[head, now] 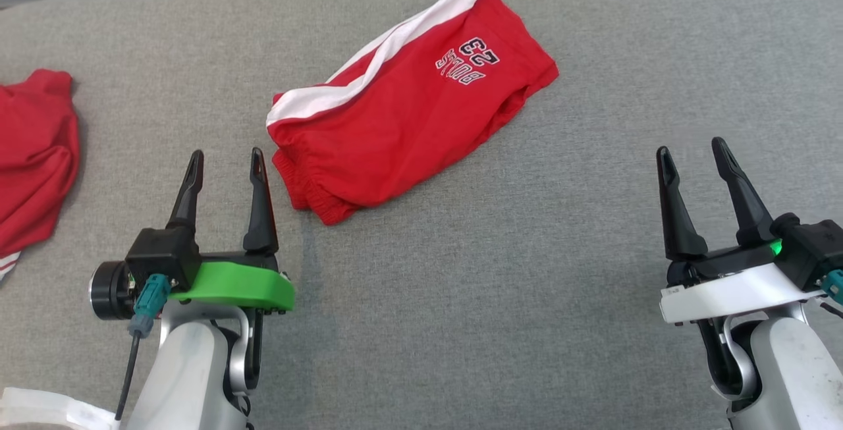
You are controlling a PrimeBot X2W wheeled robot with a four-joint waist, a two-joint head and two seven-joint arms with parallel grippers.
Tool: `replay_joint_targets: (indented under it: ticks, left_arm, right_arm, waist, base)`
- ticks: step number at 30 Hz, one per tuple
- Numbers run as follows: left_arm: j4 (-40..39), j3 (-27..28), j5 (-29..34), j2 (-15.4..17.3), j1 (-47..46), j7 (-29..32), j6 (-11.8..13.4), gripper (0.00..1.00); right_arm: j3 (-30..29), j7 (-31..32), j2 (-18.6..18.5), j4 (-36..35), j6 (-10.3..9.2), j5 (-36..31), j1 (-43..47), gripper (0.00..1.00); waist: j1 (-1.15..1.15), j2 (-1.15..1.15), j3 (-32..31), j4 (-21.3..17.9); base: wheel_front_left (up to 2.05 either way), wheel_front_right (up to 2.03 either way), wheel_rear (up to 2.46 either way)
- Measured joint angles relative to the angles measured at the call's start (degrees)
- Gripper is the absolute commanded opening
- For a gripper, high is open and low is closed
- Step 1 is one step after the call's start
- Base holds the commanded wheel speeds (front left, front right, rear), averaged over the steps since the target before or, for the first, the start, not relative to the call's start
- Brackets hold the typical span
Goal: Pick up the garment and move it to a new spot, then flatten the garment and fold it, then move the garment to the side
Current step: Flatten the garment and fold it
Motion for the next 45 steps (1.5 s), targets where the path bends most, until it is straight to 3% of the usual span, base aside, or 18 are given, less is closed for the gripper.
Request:
replay_joint_targets:
  ticks: [18,28,39,45]
  left_arm:
    - [0.9,1.4,2.3,-1.2,0.4,0.0,-1.2,1.00]
    - [-0.9,0.9,3.2,-2.2,-3.9,0.0,-2.4,1.00]
    - [-3.6,-1.9,3.1,-3.4,-9.7,0.0,-3.1,1.00]
    - [-5.2,-4.4,1.4,-3.4,-10.4,0.0,-2.0,1.00]
  right_arm:
    - [-0.9,0.7,0.0,-0.3,0.00,0.1,0.6,1.00]
    - [-2.9,2.5,-2.9,1.4,0.00,0.9,-3.9,1.00]
    - [0.9,5.7,-9.4,11.0,0.00,3.4,-17.0,1.00]
    - [5.3,9.1,-11.5,19.6,0.00,5.1,-25.0,1.00]
  waist:
    - [0.00,0.00,-0.1,0.0]
    - [0.00,0.00,3.8,2.2]
    - [0.00,0.00,10.8,7.9]
    - [0.00,0.00,13.6,11.5]
  base:
    - [0.00,0.00,0.00]
    - [0.00,0.00,0.00]
    - [0.00,0.00,0.00]
    - [0.00,0.00,0.00]
